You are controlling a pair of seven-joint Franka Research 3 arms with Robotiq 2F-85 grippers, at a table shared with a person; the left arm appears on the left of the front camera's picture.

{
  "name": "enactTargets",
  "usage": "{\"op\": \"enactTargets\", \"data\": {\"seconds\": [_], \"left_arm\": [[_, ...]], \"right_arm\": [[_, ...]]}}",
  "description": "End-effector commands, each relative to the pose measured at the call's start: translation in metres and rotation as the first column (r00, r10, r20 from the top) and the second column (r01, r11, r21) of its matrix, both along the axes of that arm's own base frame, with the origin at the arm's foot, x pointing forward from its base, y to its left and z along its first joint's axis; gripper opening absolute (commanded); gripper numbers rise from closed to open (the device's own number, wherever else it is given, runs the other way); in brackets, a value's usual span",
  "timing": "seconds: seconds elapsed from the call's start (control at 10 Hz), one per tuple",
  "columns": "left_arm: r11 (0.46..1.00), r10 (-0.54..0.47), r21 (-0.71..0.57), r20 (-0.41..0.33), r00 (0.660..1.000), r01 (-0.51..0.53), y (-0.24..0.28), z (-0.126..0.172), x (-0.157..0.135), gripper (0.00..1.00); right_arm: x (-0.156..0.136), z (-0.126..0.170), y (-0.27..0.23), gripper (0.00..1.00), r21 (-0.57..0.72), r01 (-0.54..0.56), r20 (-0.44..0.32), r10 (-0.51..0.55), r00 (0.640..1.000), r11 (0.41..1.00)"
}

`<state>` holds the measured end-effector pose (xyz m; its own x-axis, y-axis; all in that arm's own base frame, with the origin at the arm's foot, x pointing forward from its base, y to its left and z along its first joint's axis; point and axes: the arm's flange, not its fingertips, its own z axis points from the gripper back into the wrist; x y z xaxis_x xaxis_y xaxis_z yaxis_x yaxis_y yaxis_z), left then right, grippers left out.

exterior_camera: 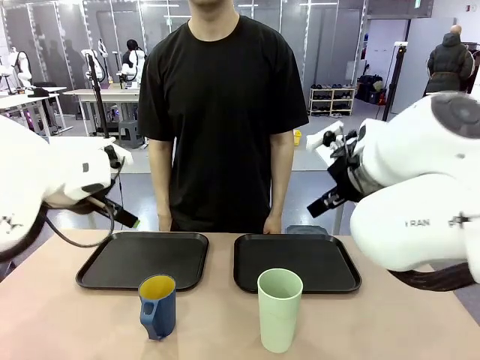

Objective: Sort and store the cups by type.
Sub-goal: Pick up the Reusable plastic cup.

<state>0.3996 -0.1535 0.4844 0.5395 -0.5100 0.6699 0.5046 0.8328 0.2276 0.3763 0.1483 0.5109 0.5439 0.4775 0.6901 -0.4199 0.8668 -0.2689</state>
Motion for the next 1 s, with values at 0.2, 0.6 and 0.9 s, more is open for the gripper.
{"op": "enactTargets", "data": {"seconds": [0.2, 0.6, 0.9], "left_arm": [[1.0, -0.005, 0.028, 0.104, 0.995, 0.002, -0.003, 0.02, -0.072, 1.0], [0.999, -0.037, 0.04, 0.107, 0.994, 0.032, -0.004, 0.016, -0.079, 1.0], [0.999, -0.036, 0.041, 0.089, 0.995, 0.032, 0.0, 0.008, -0.068, 1.0]], "right_arm": [[-0.064, 0.012, 0.003, 1.0, 0.016, 0.069, 0.037, -0.07, 0.997, 0.997], [-0.074, 0.011, 0.007, 1.0, 0.012, 0.058, 0.057, -0.059, 0.997, 0.998], [-0.063, 0.001, 0.004, 1.0, -0.015, 0.019, 0.041, -0.019, 0.999, 1.0]]}}
